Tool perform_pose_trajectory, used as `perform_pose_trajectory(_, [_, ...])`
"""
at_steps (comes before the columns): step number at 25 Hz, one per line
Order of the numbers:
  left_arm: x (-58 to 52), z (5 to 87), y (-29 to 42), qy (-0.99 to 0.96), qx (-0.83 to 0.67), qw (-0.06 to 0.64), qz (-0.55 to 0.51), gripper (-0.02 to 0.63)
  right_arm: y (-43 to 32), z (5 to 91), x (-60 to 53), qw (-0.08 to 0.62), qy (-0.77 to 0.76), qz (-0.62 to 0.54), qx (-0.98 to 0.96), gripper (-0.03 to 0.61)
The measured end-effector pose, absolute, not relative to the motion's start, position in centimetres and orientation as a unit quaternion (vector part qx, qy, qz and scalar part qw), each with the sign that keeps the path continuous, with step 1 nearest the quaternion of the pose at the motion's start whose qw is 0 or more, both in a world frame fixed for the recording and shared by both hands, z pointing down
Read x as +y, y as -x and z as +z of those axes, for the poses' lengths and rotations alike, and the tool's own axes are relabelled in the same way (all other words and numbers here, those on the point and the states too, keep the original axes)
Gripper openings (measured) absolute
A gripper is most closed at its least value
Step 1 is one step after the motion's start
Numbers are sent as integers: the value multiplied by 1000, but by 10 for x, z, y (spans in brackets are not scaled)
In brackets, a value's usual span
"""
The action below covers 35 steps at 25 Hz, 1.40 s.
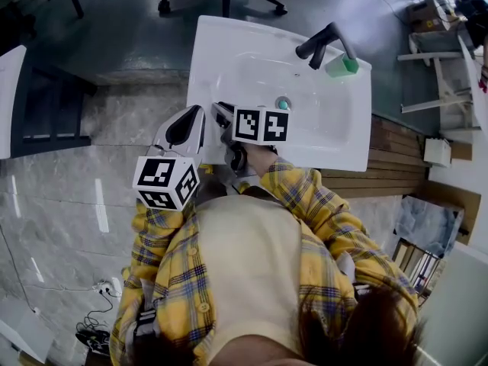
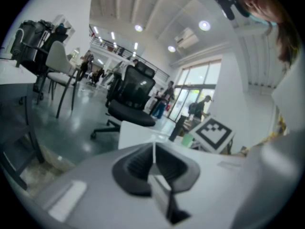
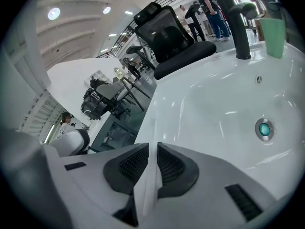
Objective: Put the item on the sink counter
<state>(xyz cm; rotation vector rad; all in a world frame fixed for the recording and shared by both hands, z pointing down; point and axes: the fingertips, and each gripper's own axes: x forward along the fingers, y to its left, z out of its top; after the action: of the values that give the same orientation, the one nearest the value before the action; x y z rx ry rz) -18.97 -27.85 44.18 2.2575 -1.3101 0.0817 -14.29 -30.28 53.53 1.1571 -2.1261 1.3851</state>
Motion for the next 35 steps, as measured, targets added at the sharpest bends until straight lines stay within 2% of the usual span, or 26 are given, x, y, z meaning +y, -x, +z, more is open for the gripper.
perform_pose_trajectory(12, [-278,441,182,-836,-482,261,38,15,136,525,-299,154,-405,488,-758,48])
perform_pose_trajectory(35, [-249,425,129,-827,-495,264,39,15,68,486,-276,97,-404,471,-778,47])
